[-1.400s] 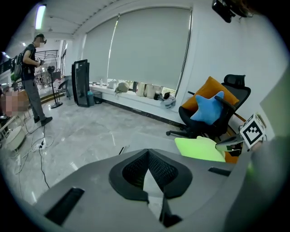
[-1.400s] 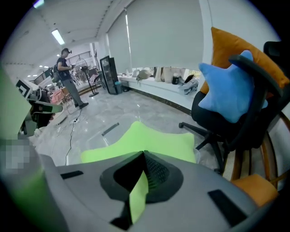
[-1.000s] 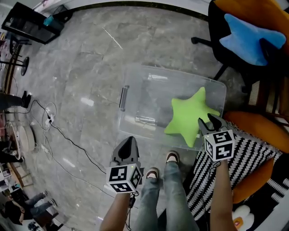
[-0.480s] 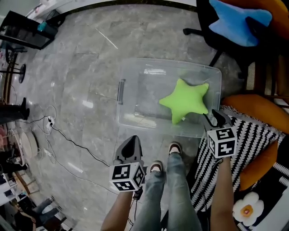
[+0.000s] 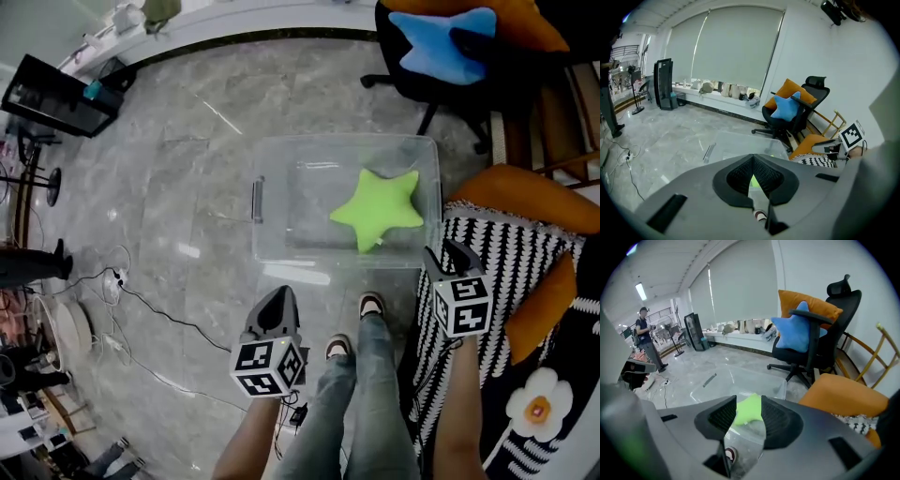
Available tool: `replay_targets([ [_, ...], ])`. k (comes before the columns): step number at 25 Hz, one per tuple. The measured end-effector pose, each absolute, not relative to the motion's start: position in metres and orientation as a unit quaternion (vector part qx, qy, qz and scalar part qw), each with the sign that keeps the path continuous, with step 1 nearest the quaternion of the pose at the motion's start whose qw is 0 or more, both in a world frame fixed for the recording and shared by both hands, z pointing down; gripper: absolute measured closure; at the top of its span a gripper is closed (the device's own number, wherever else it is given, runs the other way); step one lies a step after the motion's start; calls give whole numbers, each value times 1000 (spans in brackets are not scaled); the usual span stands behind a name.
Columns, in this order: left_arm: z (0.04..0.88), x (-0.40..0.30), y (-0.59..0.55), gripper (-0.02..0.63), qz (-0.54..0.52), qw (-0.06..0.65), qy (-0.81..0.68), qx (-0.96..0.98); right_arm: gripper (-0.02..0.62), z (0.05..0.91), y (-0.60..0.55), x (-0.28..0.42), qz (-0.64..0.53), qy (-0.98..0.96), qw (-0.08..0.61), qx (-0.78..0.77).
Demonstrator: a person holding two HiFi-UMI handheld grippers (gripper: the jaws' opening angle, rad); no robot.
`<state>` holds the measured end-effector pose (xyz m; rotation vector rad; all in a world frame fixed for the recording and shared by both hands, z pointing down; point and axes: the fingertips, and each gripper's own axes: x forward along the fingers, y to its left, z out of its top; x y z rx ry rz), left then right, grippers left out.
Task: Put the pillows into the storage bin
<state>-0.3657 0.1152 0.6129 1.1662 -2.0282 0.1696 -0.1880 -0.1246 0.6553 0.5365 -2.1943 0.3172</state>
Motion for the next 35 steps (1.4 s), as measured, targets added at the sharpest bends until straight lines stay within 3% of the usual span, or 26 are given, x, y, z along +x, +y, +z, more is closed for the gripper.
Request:
replay_targets([
  [9, 587, -317, 135, 603, 96, 375, -758, 525, 433, 592, -78, -93, 138, -855, 394, 309],
  [18, 560, -214, 106, 603, 127, 377, -680, 615, 434, 538, -22, 87, 201, -784, 388, 441],
  [24, 543, -114, 49, 603, 150, 355, -618, 685, 434, 519, -7, 209, 232, -734, 367, 522],
  [35, 523, 132, 9, 603, 187, 327, -482, 791, 436, 505, 65, 439, 286, -633, 336, 636],
])
